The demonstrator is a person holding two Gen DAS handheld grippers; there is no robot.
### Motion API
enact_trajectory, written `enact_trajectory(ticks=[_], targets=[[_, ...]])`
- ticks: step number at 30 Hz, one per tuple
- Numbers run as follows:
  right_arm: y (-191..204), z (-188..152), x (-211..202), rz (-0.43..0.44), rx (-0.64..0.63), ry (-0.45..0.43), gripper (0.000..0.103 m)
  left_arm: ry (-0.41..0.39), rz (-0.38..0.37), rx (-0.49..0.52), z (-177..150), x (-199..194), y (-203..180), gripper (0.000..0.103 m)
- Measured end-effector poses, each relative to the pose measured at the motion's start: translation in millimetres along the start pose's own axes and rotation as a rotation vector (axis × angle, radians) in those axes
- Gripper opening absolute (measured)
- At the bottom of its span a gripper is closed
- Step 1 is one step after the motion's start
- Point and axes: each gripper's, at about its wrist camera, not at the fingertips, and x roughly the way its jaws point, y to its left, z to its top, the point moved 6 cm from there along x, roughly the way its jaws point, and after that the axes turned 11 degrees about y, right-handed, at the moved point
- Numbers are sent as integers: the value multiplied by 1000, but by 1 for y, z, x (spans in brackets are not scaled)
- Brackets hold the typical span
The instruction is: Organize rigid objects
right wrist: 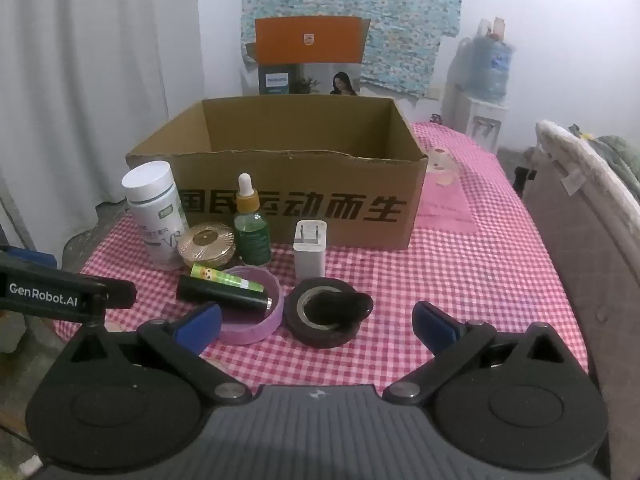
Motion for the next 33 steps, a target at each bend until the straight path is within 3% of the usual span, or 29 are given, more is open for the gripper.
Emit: enact_trajectory(ticks=[33], targets=[[-1,4,8,30,3,25,103,13,49,-5,2,5,7,103]])
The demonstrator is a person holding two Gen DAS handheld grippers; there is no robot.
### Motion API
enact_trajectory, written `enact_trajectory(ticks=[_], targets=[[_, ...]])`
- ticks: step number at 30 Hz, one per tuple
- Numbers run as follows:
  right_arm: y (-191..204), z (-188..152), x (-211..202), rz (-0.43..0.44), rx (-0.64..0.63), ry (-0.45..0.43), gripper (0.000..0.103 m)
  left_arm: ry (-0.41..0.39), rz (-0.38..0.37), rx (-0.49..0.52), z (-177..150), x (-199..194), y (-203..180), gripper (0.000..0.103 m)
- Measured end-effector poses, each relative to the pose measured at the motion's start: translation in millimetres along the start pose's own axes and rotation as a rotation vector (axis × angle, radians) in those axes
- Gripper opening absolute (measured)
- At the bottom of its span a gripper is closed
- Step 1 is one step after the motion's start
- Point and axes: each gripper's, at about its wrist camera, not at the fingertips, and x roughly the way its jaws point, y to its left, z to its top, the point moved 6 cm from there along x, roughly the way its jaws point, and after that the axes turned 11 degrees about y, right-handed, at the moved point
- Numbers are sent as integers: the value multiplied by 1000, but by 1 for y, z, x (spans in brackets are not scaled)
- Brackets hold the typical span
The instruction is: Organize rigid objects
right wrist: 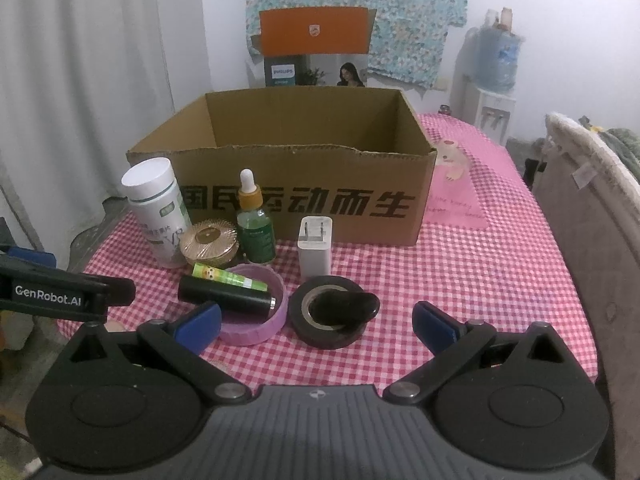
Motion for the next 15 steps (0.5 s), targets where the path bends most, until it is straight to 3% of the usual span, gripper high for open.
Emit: enact_trajectory(ticks=[15], targets=[[2,1,2,5,-13,6,103,12,21,3,1,3,0,103]])
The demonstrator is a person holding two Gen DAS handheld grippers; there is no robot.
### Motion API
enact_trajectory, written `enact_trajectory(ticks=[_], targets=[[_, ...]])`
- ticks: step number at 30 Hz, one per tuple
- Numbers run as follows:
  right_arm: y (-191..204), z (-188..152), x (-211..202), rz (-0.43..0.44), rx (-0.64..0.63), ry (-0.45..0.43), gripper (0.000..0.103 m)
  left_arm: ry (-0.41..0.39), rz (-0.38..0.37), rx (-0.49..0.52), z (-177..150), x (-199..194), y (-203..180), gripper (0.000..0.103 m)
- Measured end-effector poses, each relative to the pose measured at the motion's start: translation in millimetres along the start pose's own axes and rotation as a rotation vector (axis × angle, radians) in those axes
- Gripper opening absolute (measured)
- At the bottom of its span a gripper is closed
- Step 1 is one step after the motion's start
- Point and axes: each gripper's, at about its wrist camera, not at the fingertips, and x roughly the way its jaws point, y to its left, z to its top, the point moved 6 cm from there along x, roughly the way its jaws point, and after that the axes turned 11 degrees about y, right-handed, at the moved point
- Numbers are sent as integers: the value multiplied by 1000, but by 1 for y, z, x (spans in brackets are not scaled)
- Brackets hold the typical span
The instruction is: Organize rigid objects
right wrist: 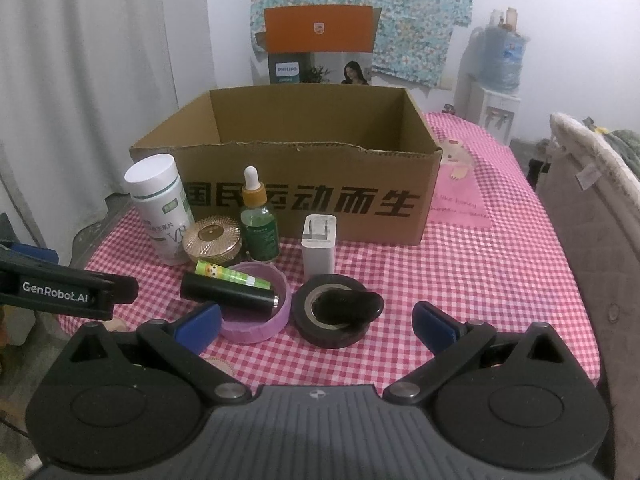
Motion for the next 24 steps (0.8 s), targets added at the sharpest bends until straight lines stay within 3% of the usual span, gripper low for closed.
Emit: enact_trajectory(ticks=[24], targets=[[-2,3,1,2,11,-9,103,4,8,-1,2,1,2,103]])
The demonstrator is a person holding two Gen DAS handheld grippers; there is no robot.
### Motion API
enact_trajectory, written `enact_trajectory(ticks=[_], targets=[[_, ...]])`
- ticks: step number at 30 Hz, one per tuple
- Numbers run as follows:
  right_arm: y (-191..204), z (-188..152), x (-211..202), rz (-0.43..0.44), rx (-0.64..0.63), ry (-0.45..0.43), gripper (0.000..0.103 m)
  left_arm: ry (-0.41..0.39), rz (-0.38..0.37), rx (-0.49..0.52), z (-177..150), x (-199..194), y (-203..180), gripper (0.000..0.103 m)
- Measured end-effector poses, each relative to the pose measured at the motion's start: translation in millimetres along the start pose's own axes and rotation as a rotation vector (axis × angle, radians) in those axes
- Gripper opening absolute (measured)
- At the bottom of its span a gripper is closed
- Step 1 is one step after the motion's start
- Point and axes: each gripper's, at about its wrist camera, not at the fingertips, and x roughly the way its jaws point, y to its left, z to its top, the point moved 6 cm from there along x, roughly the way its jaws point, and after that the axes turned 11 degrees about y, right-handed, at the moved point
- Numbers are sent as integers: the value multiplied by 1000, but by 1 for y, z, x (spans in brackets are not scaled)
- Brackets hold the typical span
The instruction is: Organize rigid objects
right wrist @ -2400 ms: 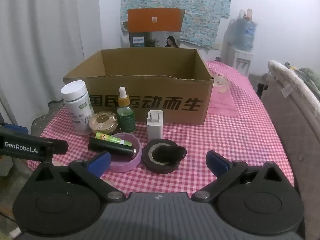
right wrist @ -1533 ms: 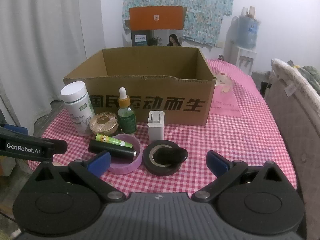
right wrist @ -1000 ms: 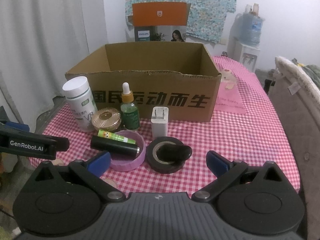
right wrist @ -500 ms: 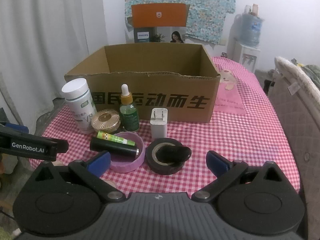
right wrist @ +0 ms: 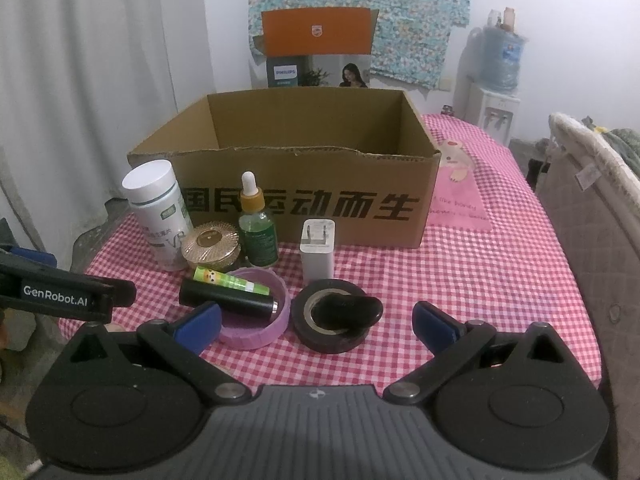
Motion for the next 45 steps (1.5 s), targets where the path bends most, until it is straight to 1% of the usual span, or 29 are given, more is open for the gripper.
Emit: enact_trajectory(ticks=[18,25,30,36,38,39,41,43,44,45], targets=[[3,2,6,3,1,9,103,27,-7,-8,3,10,3,103],[1,1,11,5,11,24,103,38,-14,16,5,19,-2,103],[-3,0,19,8,34,40,103,21,-40,36,9,22,-7,103],[-19,5,19,17,89,18,103,-45,-90,102,15,16,-17,103],[-27,7,17,62,135,2,103,-66,-107,139,16,14,-23,102],[-31,8,16,105,167,-1,102,-71,-115,158,16,13,-26,101],[-36,10,17,197,228,10,98,-83,-134,179,16,12,-30,94],[-39,11,23,301,299,45,92,-89,-156,200,17,12,-35,90],[-38,12,26,341,322,63,85,-86,-167,212,17,13,-37,84],[-37,13,30,377,340,84,78,-82,-175,221,17,14,-39,80]])
